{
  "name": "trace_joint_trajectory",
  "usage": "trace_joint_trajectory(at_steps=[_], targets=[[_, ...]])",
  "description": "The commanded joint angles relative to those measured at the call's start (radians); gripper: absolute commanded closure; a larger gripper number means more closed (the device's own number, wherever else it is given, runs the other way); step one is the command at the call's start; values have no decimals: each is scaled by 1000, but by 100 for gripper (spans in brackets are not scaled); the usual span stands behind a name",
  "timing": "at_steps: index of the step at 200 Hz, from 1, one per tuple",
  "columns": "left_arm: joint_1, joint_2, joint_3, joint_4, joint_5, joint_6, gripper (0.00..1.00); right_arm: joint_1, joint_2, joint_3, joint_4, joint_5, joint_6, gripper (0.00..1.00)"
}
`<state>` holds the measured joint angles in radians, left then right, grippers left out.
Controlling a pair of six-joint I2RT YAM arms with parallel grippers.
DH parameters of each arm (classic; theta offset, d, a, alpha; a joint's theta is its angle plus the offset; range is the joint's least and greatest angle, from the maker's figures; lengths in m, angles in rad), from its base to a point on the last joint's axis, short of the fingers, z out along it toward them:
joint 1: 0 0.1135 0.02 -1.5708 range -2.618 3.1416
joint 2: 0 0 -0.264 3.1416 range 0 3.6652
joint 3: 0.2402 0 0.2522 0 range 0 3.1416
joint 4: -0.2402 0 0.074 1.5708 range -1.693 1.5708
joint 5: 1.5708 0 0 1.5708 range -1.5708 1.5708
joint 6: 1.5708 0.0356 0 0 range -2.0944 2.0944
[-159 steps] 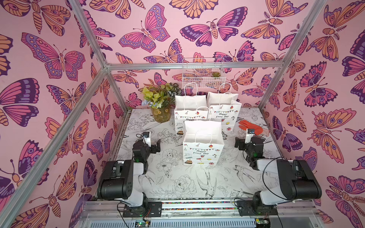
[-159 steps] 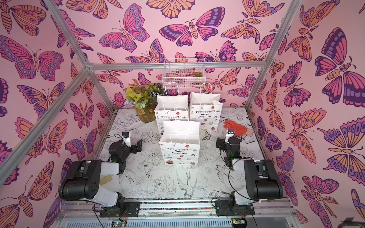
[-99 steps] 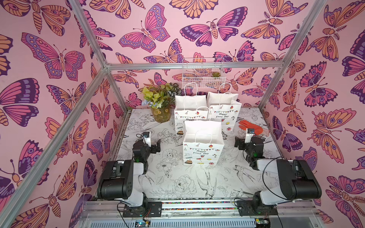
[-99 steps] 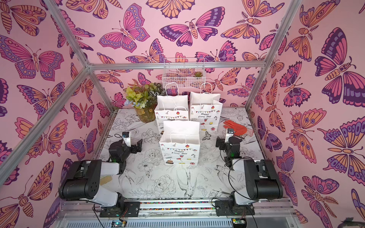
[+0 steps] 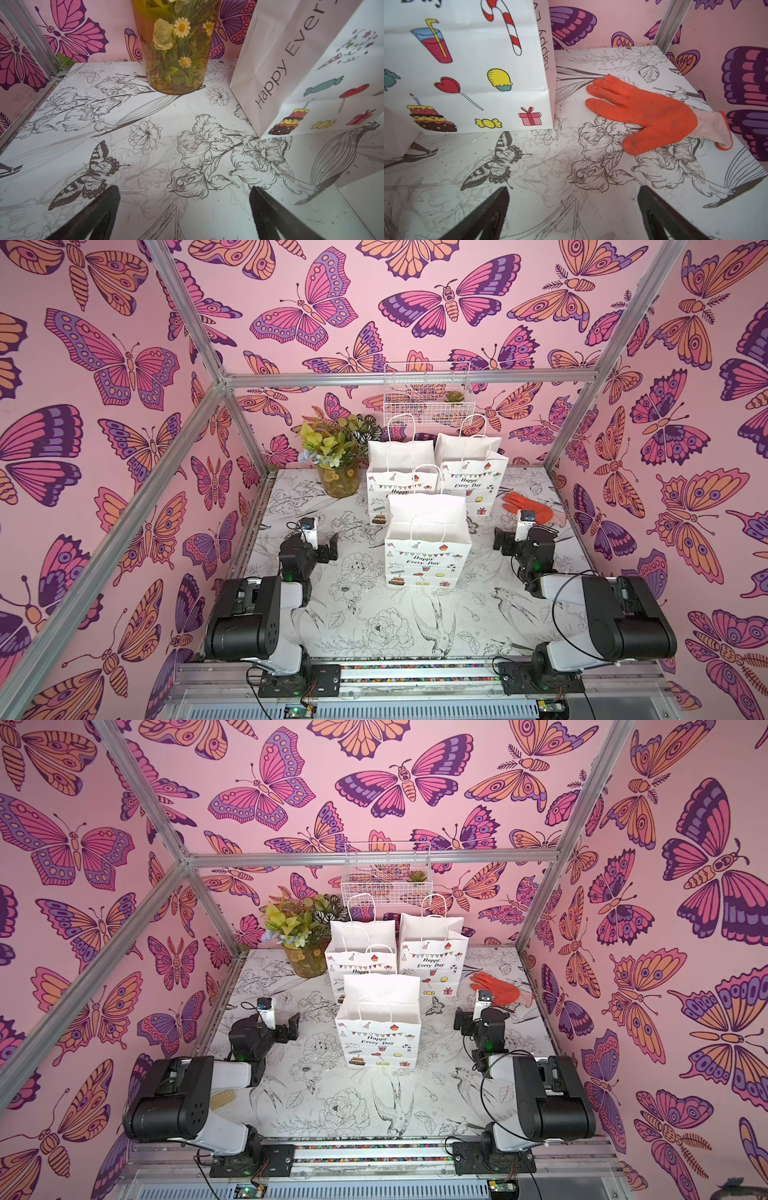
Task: Put away the paper bag
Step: Pick up the paper bag from the center of the board.
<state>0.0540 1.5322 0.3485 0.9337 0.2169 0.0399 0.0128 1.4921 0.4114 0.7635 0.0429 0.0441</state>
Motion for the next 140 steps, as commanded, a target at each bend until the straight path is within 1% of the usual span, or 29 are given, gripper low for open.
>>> trace_joint_trajectory(at_steps=[1,23,35,42,48,54,57,61,75,87,96,103,112,120,128,133,140], targets=[[7,5,5,-10,9,-5,0,-5,7,5,14,-10,-11,1],[9,8,6,-10,13,-5,0,-5,2,2,17,-2,-10,1],[19,7,7,-11,19,-12,0,-2,-15,-14,42,-30,-28,1],[20,8,8,-9,-4,-22,0,2,-45,-22,45,-27,-29,1],[18,-6,-4,1,-30,-29,0,6,-86,-20,10,-9,-24,1],[17,-34,-9,18,-62,-42,0,7,-134,-8,-64,4,-9,1],[17,-55,-44,21,-79,-49,0,7,-159,1,-101,9,0,1],[17,-87,-55,9,-97,-55,0,7,-189,17,-170,14,14,1],[15,-255,-53,-133,-148,-72,0,7,-304,79,-402,15,81,1],[14,-423,-42,-280,-149,-109,0,6,-373,122,-539,16,163,1],[11,-523,-29,-399,-134,-127,0,5,-411,150,-623,61,240,1],[9,-583,25,-495,-138,-161,0,1,-439,175,-701,83,282,1],[9,-652,69,-616,-155,-238,0,-2,-472,204,-783,78,311,1],[10,-691,109,-713,-167,-315,0,-9,-498,226,-834,33,310,1],[10,-718,127,-776,-176,-399,0,-13,-522,245,-876,-47,294,0],[10,-734,119,-781,-161,-447,0,-13,-533,255,-893,-101,284,2],[10,-754,91,-739,-112,-473,0,-13,-545,269,-916,-181,274,5]])
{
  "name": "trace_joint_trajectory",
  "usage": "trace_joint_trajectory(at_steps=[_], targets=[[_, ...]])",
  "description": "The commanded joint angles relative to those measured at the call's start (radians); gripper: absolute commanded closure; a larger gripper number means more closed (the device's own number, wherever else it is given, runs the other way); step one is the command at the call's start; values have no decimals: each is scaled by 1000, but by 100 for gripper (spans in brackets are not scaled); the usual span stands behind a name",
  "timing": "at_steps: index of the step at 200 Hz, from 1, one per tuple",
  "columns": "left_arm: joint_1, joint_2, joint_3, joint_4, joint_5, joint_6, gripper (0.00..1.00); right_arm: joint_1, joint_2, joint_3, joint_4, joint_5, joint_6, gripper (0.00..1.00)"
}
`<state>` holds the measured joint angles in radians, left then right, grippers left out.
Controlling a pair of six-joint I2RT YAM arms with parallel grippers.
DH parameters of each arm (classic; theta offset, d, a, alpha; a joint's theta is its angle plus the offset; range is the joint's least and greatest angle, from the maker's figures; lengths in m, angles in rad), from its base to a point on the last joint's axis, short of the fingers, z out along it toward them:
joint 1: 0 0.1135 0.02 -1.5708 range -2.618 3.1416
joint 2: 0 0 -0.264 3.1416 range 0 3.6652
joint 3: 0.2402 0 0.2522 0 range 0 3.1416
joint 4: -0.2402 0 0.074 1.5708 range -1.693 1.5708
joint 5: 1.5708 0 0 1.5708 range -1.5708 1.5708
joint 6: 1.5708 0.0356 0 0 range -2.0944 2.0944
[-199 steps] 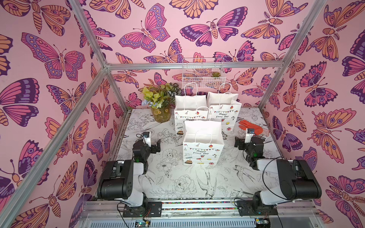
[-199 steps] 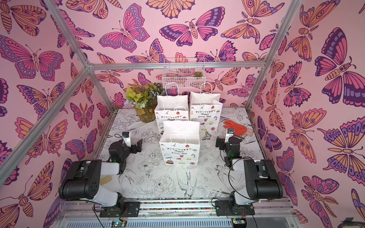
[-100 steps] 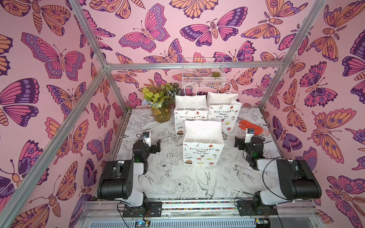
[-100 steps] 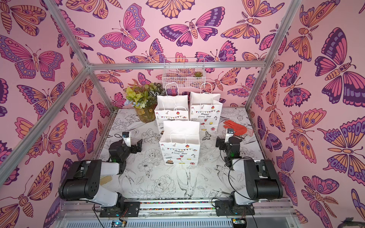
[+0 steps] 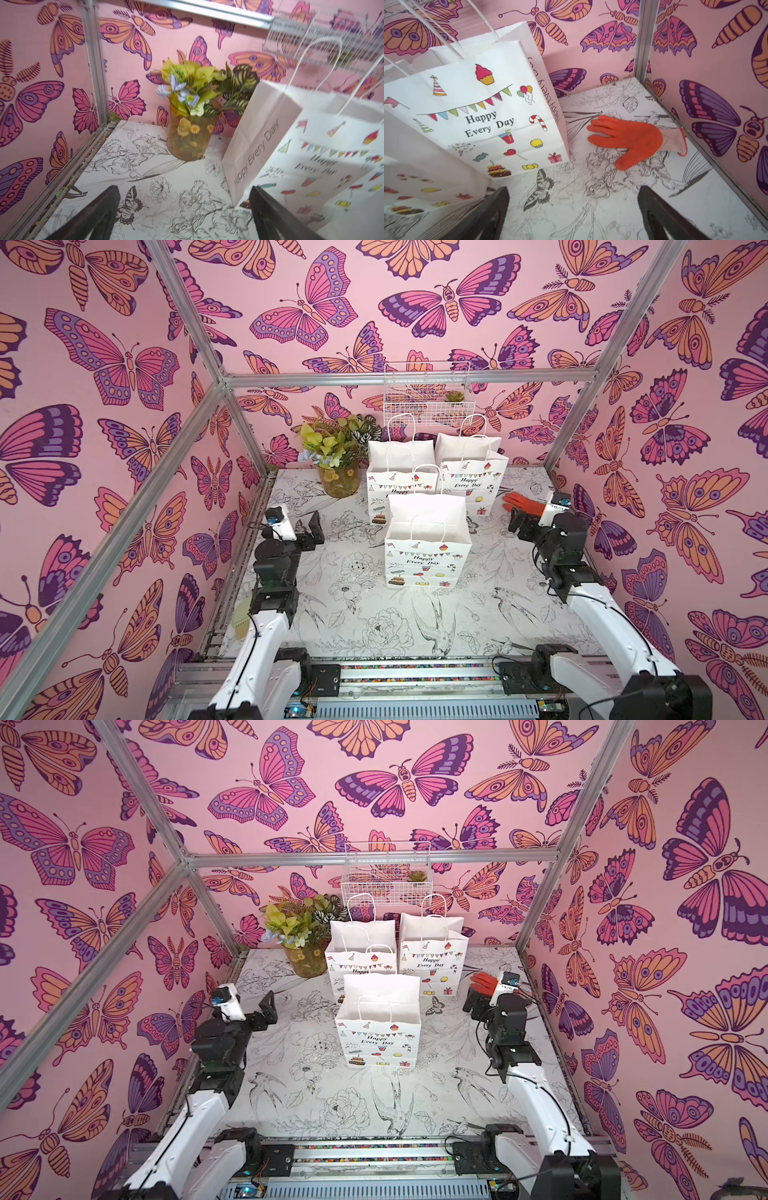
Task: Put away the paper bag
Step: Pick up the paper bag from the center of the board.
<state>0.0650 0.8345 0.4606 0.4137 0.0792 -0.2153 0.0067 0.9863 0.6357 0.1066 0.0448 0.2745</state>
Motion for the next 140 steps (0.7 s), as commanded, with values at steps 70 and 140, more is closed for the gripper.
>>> trace_joint_trajectory(at_steps=[70,140], targets=[[-64,-279,23,-419,393,-226,3,-7,-141,82,-424,-652,12,25],[-314,-313,59,-458,467,-189,4,67,-347,23,-351,-877,105,36]])
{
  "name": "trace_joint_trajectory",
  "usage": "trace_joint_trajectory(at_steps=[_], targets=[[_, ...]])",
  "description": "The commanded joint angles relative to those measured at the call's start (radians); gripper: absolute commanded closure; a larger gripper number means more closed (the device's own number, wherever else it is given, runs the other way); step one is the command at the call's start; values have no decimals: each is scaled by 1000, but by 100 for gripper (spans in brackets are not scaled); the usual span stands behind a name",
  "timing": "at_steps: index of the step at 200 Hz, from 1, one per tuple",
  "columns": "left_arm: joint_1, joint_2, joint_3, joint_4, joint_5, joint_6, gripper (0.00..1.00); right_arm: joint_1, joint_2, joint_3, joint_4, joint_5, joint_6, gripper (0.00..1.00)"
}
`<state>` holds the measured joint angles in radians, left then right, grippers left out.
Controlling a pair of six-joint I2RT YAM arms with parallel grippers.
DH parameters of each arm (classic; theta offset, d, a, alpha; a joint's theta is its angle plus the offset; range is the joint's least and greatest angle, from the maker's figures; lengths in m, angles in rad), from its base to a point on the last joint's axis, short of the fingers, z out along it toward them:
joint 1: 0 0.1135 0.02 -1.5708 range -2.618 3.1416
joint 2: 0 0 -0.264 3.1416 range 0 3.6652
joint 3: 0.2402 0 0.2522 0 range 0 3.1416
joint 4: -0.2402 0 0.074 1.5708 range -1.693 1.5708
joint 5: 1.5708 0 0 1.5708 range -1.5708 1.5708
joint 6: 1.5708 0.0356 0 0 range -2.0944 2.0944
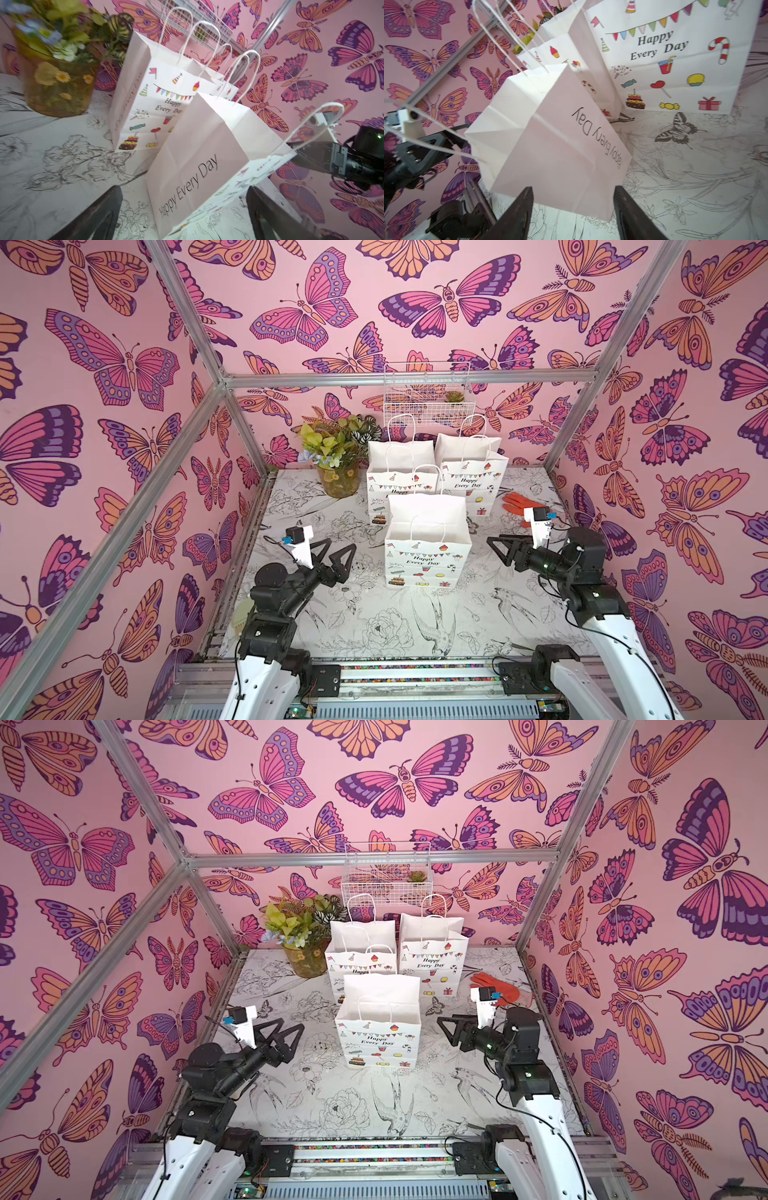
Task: Put away the paper bag
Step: Pick up the paper bag from the center of the board.
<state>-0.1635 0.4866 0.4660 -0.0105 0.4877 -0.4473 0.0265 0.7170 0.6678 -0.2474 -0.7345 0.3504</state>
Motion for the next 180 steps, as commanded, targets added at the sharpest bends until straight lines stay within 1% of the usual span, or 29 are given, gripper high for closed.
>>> trace_joint_trajectory(at_steps=[1,24,43,68,74,89,104,118,133,156,180], targets=[[-90,36,55,-34,58,44,4,50,-81,-10,1,-96,29,36],[-188,58,66,-35,26,88,4,145,-153,-9,-54,-45,4,36],[-276,97,74,-36,-36,128,3,222,-159,-1,-90,7,-34,37],[-390,175,108,-40,-116,180,1,318,-109,-7,-79,83,-71,37],[-409,192,117,-40,-144,189,1,340,-93,-10,-76,136,-83,37],[-450,224,142,-61,-228,205,1,387,-59,-16,-64,213,-113,37],[-492,233,153,-73,-317,233,1,412,-38,-20,-49,295,-137,37],[-511,239,151,-73,-381,265,1,418,-26,-20,-44,353,-158,38],[-513,262,149,-72,-416,292,0,418,-26,-25,-21,399,-167,38],[-511,311,163,-58,-418,333,0,418,-12,-37,39,430,-175,38],[-512,374,167,-2,-416,361,0,418,41,-19,84,407,-203,37]])
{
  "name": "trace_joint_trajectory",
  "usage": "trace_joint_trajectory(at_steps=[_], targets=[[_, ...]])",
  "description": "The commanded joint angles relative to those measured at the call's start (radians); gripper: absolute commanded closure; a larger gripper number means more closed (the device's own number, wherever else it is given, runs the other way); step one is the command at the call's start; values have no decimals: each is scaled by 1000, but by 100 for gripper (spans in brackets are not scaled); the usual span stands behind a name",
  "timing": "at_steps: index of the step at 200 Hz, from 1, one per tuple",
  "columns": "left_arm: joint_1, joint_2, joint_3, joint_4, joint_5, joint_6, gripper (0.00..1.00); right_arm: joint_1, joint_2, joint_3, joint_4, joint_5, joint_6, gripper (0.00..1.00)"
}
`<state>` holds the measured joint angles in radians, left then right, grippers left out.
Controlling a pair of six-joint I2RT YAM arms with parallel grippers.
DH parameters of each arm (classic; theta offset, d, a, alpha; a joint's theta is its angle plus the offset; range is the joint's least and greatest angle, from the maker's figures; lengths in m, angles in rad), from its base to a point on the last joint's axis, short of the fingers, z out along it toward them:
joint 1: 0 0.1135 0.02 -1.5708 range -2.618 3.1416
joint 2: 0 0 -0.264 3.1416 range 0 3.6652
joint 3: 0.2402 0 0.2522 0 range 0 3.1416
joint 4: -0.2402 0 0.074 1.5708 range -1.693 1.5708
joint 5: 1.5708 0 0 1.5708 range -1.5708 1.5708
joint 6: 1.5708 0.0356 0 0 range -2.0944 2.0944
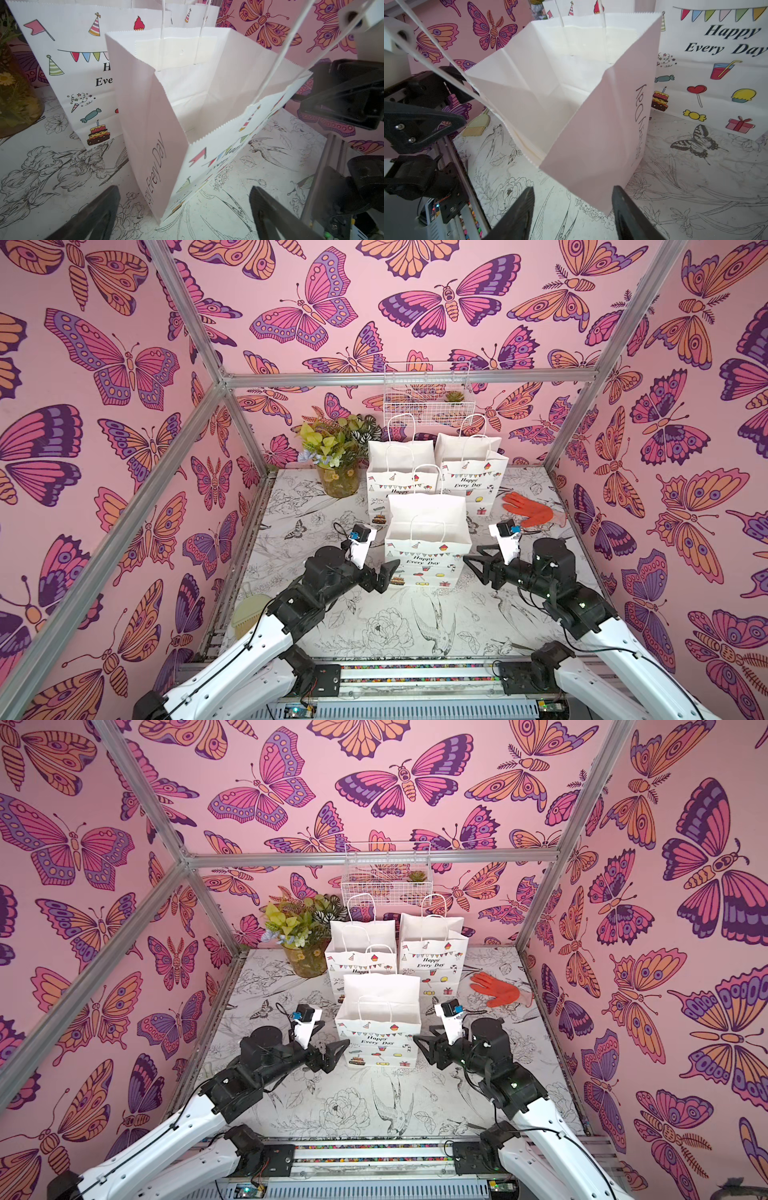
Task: Put away the paper bag
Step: Pick up the paper bag from the center of the board.
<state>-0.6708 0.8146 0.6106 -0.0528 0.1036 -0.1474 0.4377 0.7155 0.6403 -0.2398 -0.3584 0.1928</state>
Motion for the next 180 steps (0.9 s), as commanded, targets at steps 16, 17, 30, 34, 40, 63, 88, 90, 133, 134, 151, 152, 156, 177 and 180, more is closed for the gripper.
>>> trace_joint_trajectory(at_steps=[16,17,30,34,40,63,88,90,133,134,151,152,156,177,180], targets=[[-4,83,16,91,-15,50,0,7,87,23,108,3,-62,37],[-5,85,16,93,-13,49,0,6,87,25,109,1,-63,37],[-4,109,20,114,10,41,0,7,118,36,125,-20,-75,36],[-4,116,22,117,14,40,0,7,127,39,132,-24,-77,36],[-5,122,24,125,16,39,0,6,140,41,141,-30,-80,36],[-4,139,24,138,19,42,0,7,174,42,194,-47,-78,36],[-5,153,19,155,22,41,0,8,207,49,230,-79,-70,36],[-5,154,18,158,23,42,0,9,209,50,232,-82,-69,36],[-4,195,29,184,40,35,0,10,221,57,257,-103,-60,37],[-4,196,29,185,40,36,0,10,222,56,259,-104,-59,37],[-4,211,33,196,46,34,0,14,228,49,275,-117,-47,37],[-4,212,33,197,46,35,0,14,229,49,276,-116,-47,37],[-4,217,35,199,47,34,0,16,230,48,278,-117,-47,37],[-4,240,43,210,59,30,0,30,238,47,277,-116,-46,37],[-5,243,45,211,60,29,0,31,239,47,277,-115,-46,37]])
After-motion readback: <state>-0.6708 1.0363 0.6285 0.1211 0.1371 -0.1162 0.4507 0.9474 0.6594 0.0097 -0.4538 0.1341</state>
